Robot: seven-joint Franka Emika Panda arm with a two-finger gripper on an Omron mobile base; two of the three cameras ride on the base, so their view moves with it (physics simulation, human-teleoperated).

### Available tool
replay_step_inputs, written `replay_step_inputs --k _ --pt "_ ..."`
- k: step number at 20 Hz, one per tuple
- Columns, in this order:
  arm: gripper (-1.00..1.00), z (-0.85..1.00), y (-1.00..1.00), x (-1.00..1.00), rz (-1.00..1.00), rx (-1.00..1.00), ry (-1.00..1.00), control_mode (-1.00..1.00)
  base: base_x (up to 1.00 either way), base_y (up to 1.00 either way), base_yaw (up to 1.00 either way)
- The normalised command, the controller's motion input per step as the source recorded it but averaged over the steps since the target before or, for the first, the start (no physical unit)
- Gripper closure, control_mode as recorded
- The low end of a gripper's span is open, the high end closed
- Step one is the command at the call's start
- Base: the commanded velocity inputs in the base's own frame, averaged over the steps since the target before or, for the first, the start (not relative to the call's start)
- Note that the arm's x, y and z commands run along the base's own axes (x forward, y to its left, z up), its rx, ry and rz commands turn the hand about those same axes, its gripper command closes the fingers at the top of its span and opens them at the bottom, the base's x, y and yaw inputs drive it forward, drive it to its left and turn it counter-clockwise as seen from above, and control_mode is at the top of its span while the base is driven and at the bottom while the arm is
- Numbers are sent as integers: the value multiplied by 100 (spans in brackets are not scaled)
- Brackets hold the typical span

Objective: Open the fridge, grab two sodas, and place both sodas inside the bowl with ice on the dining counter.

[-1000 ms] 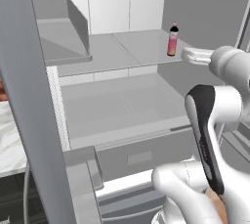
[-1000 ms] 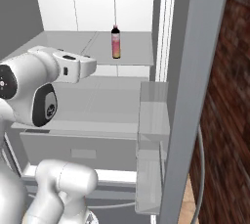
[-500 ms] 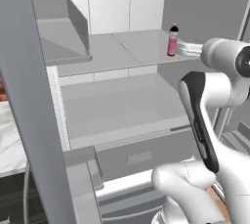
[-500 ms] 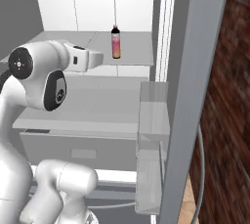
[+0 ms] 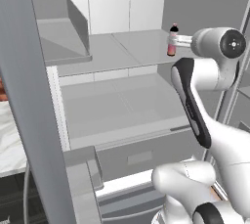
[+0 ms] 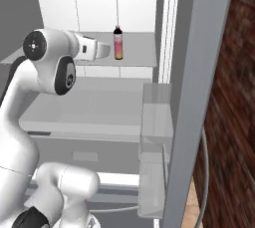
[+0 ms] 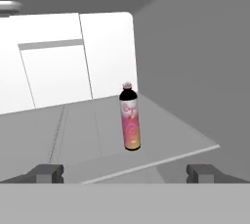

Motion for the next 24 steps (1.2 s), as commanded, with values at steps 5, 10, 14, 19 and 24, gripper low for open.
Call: replay_step_inputs --k 5,10,14,19,24 --pt "-100 0 0 60 0 0 0 -100 0 0 0" --pt "-100 0 0 53 0 0 0 -100 0 0 0" --pt "-100 -6 -7 44 0 0 0 -100 0 0 0" --pt "-100 -5 -17 32 0 0 0 -100 0 0 0" --pt "-100 -7 -20 26 0 0 0 -100 0 0 0"
